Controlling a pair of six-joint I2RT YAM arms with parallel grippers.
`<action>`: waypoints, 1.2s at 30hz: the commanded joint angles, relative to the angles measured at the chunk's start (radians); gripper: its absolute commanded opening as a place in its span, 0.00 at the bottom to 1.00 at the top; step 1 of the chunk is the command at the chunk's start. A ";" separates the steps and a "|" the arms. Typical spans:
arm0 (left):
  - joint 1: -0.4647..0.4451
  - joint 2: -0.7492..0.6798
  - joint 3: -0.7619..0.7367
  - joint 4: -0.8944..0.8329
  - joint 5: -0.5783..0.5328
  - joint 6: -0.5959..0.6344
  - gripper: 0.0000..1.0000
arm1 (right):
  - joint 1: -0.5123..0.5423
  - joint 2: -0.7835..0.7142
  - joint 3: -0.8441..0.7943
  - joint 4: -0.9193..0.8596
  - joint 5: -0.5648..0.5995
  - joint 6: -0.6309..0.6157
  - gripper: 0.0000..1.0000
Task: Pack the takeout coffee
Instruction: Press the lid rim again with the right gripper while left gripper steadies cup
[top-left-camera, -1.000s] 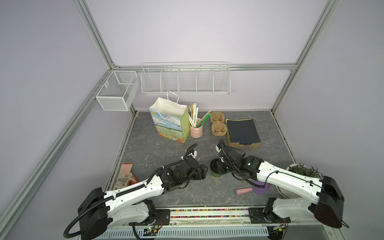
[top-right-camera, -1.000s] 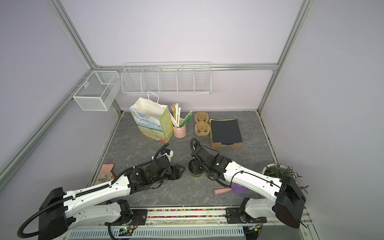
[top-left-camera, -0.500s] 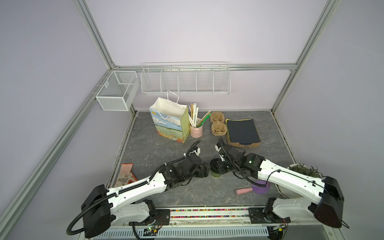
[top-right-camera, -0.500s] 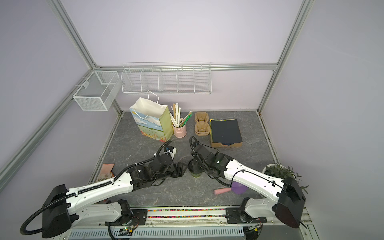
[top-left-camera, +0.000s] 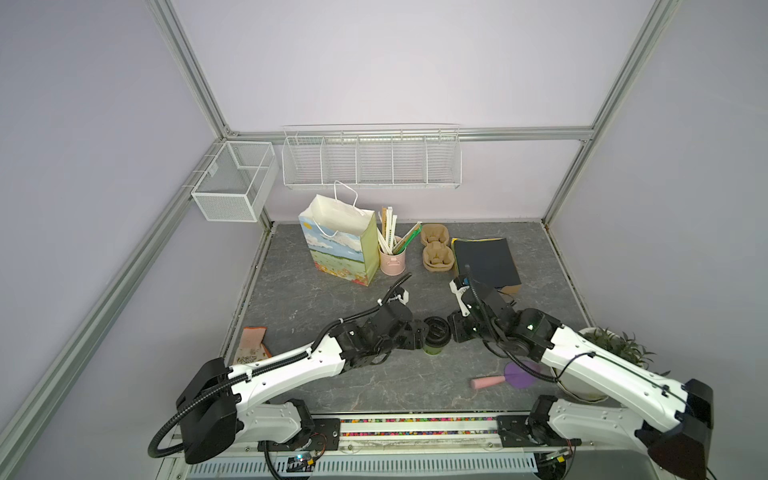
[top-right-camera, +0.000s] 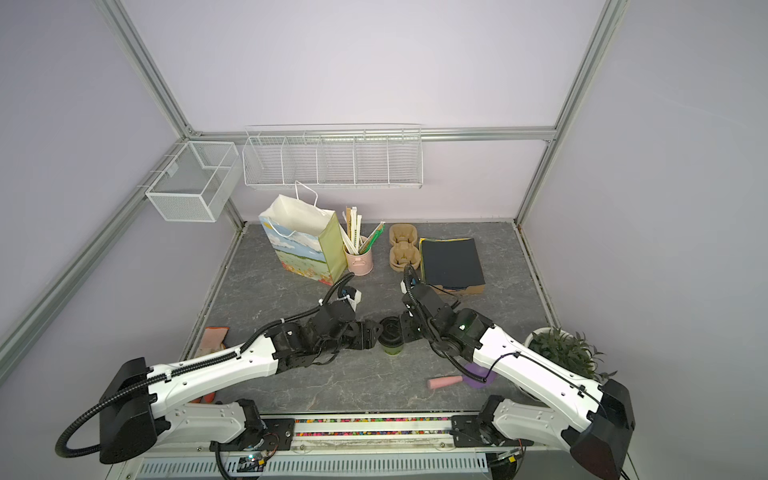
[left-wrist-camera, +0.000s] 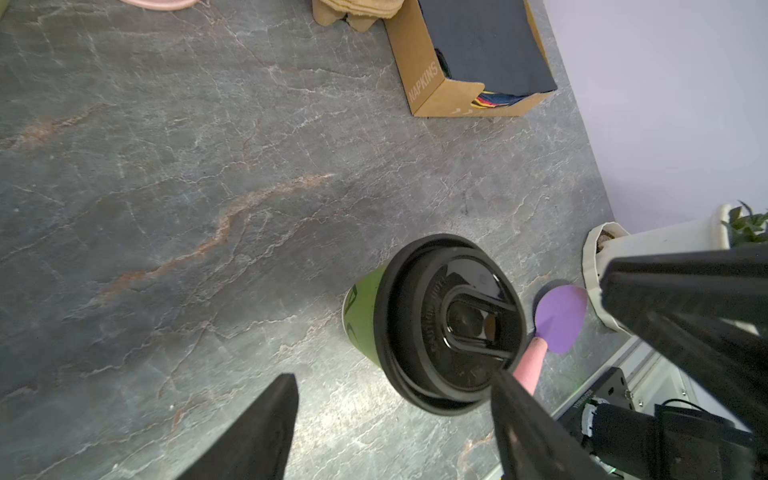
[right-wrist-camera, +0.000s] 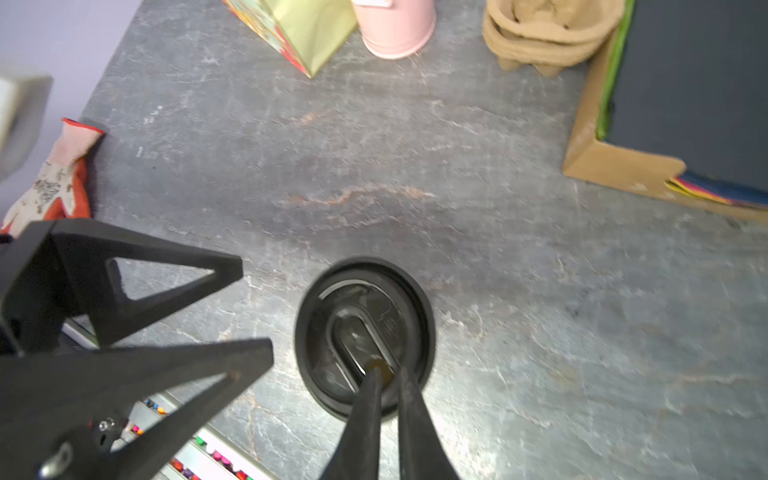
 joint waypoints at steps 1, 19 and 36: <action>0.003 0.051 0.056 -0.009 0.033 0.022 0.74 | -0.011 -0.038 -0.092 -0.026 0.018 0.055 0.14; 0.005 0.152 0.070 -0.073 0.014 -0.005 0.75 | -0.040 -0.035 -0.185 0.123 -0.074 0.079 0.13; 0.005 0.194 0.005 -0.034 0.047 -0.030 0.75 | -0.053 0.038 -0.180 0.128 -0.082 0.073 0.07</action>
